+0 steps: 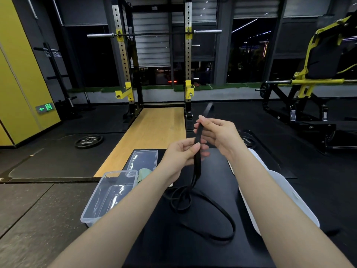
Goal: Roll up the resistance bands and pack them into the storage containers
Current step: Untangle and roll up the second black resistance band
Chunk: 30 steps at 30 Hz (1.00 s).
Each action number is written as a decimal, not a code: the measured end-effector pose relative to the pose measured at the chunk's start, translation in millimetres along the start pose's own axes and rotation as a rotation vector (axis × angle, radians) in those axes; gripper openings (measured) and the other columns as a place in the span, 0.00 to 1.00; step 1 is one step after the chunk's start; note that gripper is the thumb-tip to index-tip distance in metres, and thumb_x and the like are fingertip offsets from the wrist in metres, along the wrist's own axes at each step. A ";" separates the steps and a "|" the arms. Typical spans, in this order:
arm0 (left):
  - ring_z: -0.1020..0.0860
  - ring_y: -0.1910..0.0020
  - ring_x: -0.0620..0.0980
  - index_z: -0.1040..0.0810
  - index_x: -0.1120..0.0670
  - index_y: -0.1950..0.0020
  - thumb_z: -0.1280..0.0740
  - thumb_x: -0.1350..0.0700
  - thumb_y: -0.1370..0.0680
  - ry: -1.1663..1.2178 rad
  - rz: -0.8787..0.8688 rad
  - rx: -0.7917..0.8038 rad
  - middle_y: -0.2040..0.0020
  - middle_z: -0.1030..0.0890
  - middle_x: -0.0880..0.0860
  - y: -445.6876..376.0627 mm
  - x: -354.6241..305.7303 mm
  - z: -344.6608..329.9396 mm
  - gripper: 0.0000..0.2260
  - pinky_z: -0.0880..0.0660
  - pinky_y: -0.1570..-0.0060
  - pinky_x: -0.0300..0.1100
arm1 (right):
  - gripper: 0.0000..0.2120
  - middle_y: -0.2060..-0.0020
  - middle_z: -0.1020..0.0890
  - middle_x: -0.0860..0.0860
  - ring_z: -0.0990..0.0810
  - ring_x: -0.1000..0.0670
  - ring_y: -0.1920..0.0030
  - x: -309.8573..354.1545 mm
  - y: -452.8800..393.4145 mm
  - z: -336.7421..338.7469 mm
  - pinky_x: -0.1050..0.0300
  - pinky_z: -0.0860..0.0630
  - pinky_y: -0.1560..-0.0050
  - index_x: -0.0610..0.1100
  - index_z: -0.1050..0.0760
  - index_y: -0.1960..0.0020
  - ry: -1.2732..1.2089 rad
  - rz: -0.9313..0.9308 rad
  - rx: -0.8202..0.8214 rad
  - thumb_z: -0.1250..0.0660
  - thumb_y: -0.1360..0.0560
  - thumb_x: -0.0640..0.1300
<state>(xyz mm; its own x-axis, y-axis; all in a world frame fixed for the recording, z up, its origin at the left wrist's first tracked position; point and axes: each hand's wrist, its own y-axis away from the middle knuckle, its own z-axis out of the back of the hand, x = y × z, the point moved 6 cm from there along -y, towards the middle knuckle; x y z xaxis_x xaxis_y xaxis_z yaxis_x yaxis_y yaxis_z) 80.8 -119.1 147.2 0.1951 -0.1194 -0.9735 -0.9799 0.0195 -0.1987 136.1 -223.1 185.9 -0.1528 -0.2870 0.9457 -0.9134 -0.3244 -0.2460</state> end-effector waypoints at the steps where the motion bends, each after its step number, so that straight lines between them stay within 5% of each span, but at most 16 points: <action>1: 0.17 0.60 0.46 0.22 0.56 0.50 0.40 0.64 0.20 0.015 0.001 0.007 0.62 0.16 0.48 -1.2 -0.2 -0.6 0.08 0.20 0.52 0.41 | 0.09 0.63 0.16 0.47 0.18 0.48 0.61 -3.4 -0.6 0.0 0.58 0.19 0.57 0.40 0.19 0.59 -0.012 -0.034 0.019 0.32 0.25 0.45; 5: 0.17 0.59 0.46 0.21 0.57 0.48 0.40 0.64 0.20 0.036 -0.014 0.012 0.60 0.17 0.50 -8.5 -4.3 0.2 0.08 0.20 0.52 0.41 | 0.15 0.65 0.18 0.48 0.21 0.54 0.69 -21.8 0.7 -0.4 0.63 0.24 0.69 0.37 0.21 0.50 -0.084 -0.171 0.070 0.34 0.24 0.49; 8: 0.17 0.61 0.45 0.22 0.58 0.45 0.40 0.64 0.20 0.013 -0.022 -0.004 0.59 0.17 0.51 -15.7 -7.1 3.9 0.09 0.19 0.55 0.39 | 0.13 0.70 0.21 0.52 0.24 0.56 0.72 -34.3 2.0 0.1 0.63 0.24 0.69 0.38 0.23 0.49 -0.156 -0.192 0.108 0.37 0.22 0.49; 12: 0.17 0.61 0.43 0.23 0.61 0.42 0.40 0.65 0.20 -0.044 -0.031 -0.056 0.56 0.17 0.52 -27.4 -13.6 14.0 0.10 0.20 0.59 0.37 | 0.19 0.57 0.17 0.47 0.17 0.48 0.56 -47.8 3.3 -1.7 0.52 0.19 0.49 0.41 0.22 0.42 -0.098 -0.168 0.174 0.39 0.23 0.54; 16: 0.17 0.61 0.43 0.23 0.59 0.42 0.40 0.65 0.21 -0.036 -0.021 -0.084 0.56 0.17 0.51 -41.4 -13.2 21.9 0.10 0.20 0.61 0.35 | 0.19 0.49 0.16 0.43 0.17 0.44 0.48 -61.6 5.5 -2.6 0.53 0.20 0.49 0.41 0.24 0.39 -0.086 -0.124 0.181 0.42 0.21 0.52; 21: 0.16 0.60 0.46 0.24 0.60 0.42 0.41 0.66 0.20 0.012 0.011 -0.065 0.54 0.18 0.54 -62.0 2.2 25.2 0.10 0.19 0.58 0.38 | 0.10 0.54 0.15 0.45 0.16 0.46 0.52 -77.2 -4.4 6.4 0.57 0.20 0.52 0.39 0.21 0.46 -0.024 -0.057 0.098 0.37 0.22 0.43; 30: 0.17 0.59 0.44 0.25 0.61 0.38 0.41 0.66 0.20 0.037 0.094 -0.039 0.55 0.19 0.53 -123.8 61.9 40.3 0.12 0.19 0.56 0.38 | 0.10 0.58 0.15 0.45 0.16 0.50 0.58 -133.0 -48.9 30.7 0.63 0.22 0.57 0.40 0.20 0.50 0.080 -0.157 0.010 0.37 0.21 0.45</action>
<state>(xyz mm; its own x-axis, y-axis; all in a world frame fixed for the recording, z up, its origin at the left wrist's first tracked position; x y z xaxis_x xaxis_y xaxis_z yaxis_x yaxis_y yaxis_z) 215.9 -89.0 106.9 0.1010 -0.1551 -0.9827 -0.9948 -0.0067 -0.1011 212.7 -196.7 65.6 -0.0381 -0.1594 0.9865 -0.9248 -0.3684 -0.0953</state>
